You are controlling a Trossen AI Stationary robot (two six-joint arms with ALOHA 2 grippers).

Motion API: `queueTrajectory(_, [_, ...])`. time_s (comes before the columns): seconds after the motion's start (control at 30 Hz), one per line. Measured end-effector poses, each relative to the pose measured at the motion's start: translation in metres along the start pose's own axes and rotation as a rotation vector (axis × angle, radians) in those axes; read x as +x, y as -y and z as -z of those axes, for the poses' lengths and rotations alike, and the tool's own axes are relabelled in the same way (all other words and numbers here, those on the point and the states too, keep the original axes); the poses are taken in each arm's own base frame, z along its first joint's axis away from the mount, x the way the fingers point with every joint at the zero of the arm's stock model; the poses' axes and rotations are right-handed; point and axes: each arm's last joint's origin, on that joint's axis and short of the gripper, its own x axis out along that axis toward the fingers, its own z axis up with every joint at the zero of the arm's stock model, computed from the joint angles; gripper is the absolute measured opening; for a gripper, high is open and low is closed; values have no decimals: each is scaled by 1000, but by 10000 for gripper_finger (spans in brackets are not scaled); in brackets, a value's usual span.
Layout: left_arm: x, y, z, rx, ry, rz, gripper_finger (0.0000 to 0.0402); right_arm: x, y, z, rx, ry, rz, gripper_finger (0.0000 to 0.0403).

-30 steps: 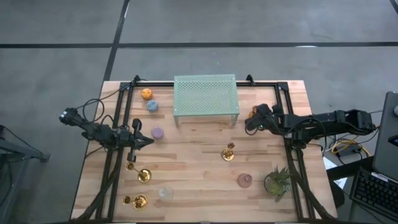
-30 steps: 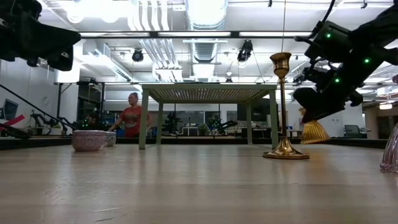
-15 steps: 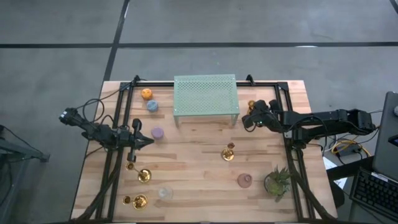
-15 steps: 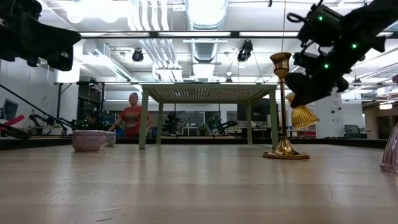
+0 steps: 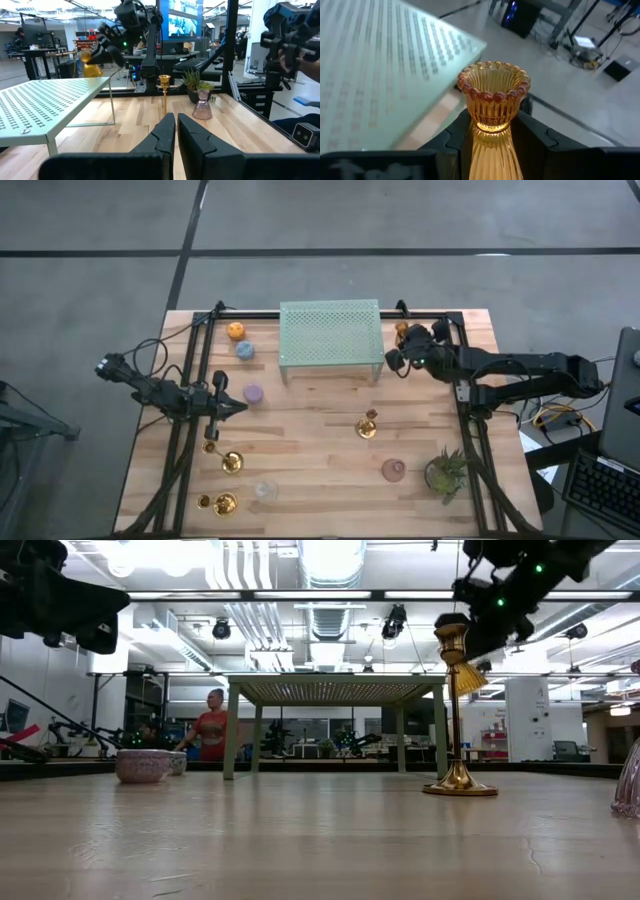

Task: Pick & Place candle stick holders
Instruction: Put the yellow candle holder on the shelf

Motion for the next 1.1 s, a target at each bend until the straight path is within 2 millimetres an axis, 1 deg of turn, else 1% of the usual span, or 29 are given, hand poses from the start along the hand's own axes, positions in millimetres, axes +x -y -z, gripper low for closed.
queueTrajectory(0.23, [0, 0, 0, 0, 1, 0, 26, 1, 9, -28, 18, 69, 33, 109])
queueTrajectory(0.4, [0, 0, 0, 0, 0, 0, 26, 7, 8, -41, 78, 142, -106, 105])
queueTrajectory(0.53, [0, 0, 0, 0, 0, 0, 26, 14, 6, -50, 91, 208, -142, 105])
queueTrajectory(0.73, [0, 0, 0, 0, 0, 0, 26, 36, 1, -56, 151, 251, -246, 105])
queueTrajectory(1.0, [0, 0, 0, 0, 0, 0, 26, 71, -6, -51, 147, 236, -207, 105])
queueTrajectory(1.1, [0, 0, 0, 0, 0, 0, 26, 83, -8, -52, 158, 241, -233, 105])
